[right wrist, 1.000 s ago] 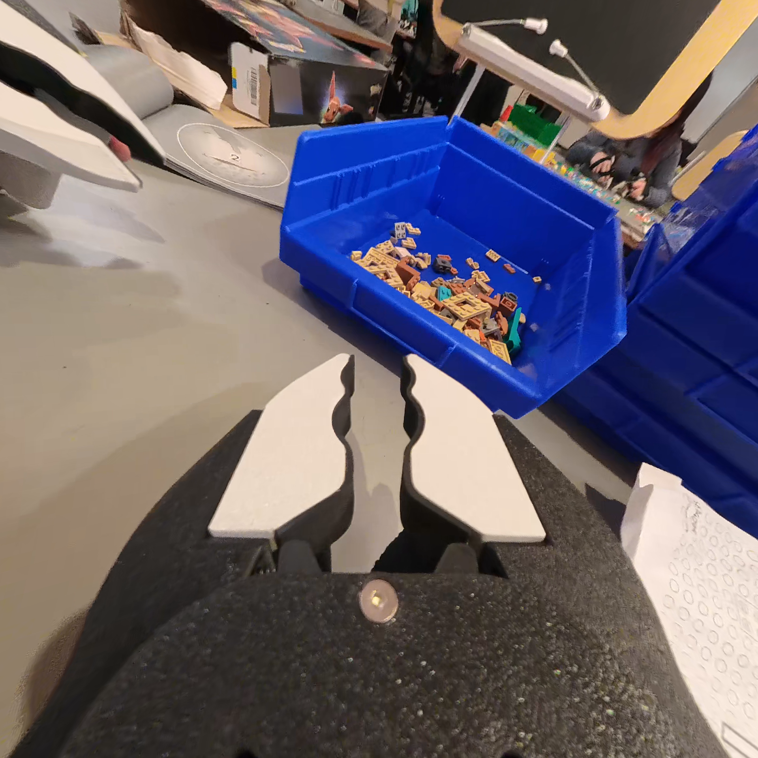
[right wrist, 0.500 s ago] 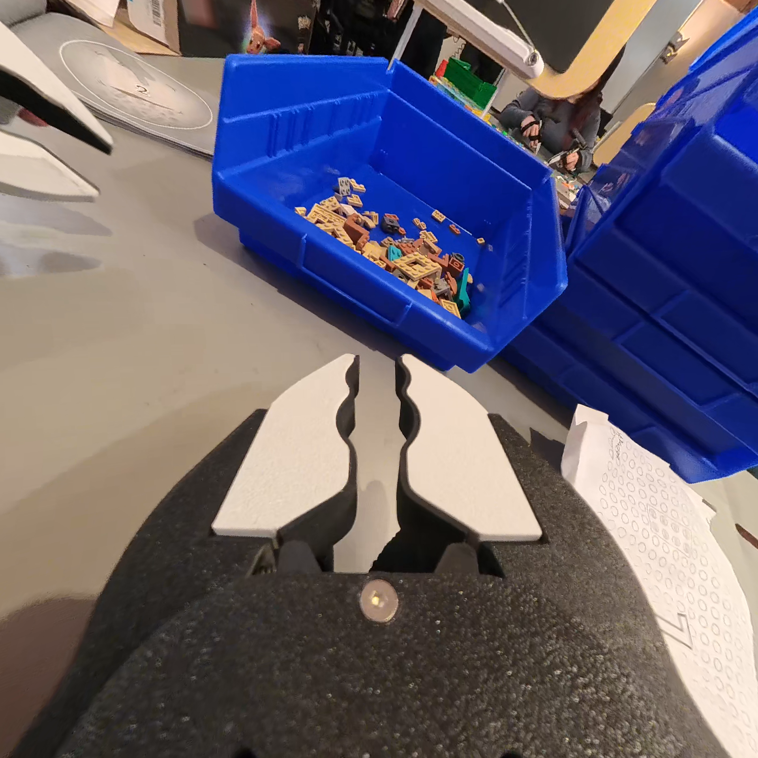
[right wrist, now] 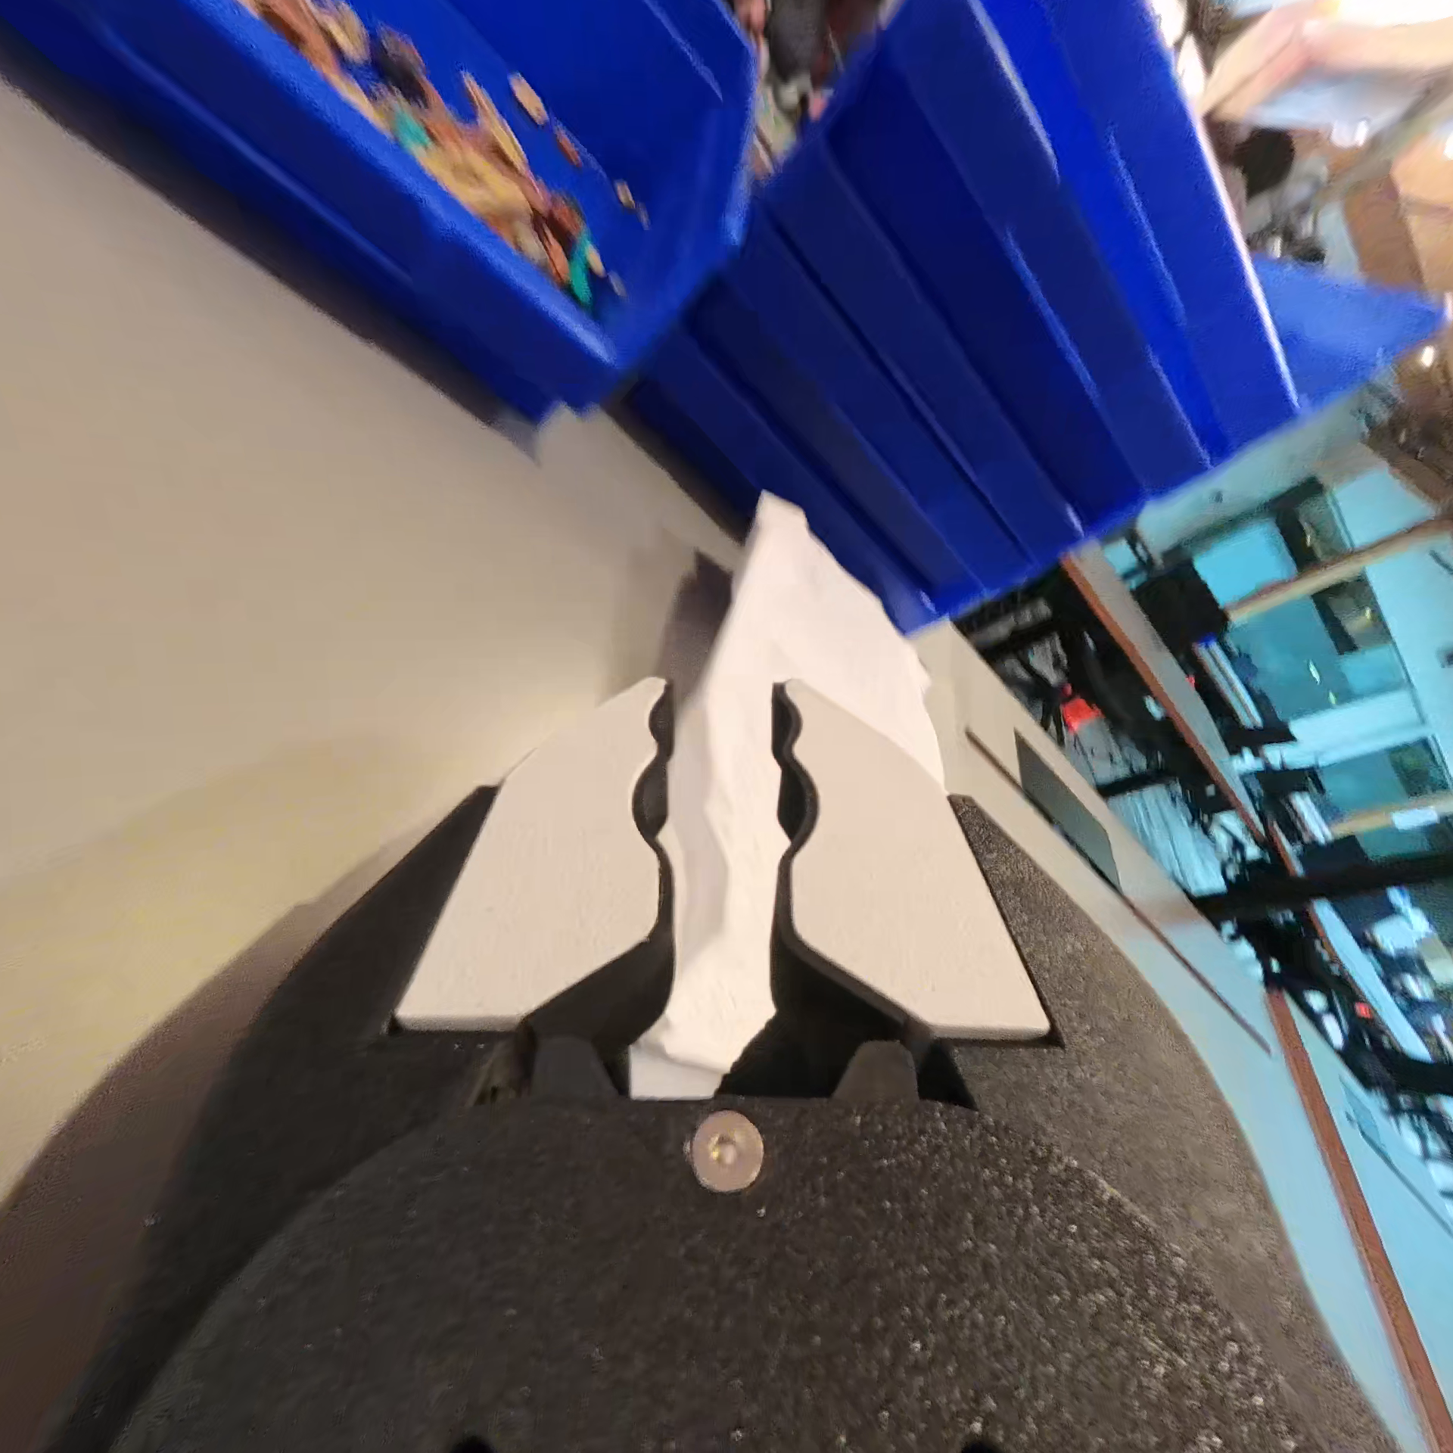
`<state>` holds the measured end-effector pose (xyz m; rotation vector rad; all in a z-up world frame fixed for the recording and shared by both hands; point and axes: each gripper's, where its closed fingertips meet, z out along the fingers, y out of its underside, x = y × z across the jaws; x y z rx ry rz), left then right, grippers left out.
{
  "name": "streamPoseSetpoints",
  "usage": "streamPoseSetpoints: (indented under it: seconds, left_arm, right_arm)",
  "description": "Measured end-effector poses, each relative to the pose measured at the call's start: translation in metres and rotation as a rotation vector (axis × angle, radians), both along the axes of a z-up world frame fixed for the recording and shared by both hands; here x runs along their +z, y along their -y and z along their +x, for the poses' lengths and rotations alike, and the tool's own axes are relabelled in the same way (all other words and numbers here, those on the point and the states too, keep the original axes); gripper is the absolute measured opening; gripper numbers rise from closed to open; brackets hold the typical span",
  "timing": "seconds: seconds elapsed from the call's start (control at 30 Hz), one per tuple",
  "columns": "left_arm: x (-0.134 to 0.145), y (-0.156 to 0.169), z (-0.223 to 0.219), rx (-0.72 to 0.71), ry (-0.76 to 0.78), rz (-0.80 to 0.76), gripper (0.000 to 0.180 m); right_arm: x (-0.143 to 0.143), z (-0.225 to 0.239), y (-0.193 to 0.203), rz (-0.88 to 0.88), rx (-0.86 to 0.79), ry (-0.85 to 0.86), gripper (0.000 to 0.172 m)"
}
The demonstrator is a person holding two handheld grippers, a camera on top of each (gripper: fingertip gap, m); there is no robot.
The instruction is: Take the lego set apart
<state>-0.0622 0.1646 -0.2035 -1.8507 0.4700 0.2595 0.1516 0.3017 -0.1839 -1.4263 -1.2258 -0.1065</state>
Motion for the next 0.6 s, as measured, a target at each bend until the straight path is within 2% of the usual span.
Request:
streamPoseSetpoints:
  seconds: [0.13,0.2,0.33,0.4,0.43,0.5,0.6]
  left_arm:
    - [-0.003,-0.001,0.000,0.002,-0.001,-0.022,0.024]
    - [-0.004,-0.002,0.000,0.004,0.000,-0.030,0.024]
    - [-0.003,-0.001,0.000,0.004,0.002,-0.022,0.023]
    - [-0.002,0.000,0.000,0.010,0.016,-0.019,0.023]
    - [-0.001,0.002,0.000,0.013,0.022,-0.015,0.023]
    - [0.000,0.004,0.001,0.018,0.032,-0.009,0.023]
    - [0.002,0.009,0.005,0.020,0.038,0.002,0.023]
  right_arm:
    - [-0.019,0.056,-0.009,-0.171,-0.082,0.018,0.033]
    - [-0.032,0.063,-0.008,-0.261,-0.070,0.025,0.038]
    - [-0.047,0.058,-0.015,-0.280,-0.070,0.083,0.039]
    - [-0.052,0.053,-0.022,-0.291,-0.080,0.105,0.024]
    - [-0.055,0.054,-0.025,-0.300,-0.089,0.129,0.010]
    - [-0.057,0.057,-0.034,-0.286,-0.116,0.170,0.002]
    - [-0.054,0.066,-0.043,-0.281,-0.141,0.177,0.000]
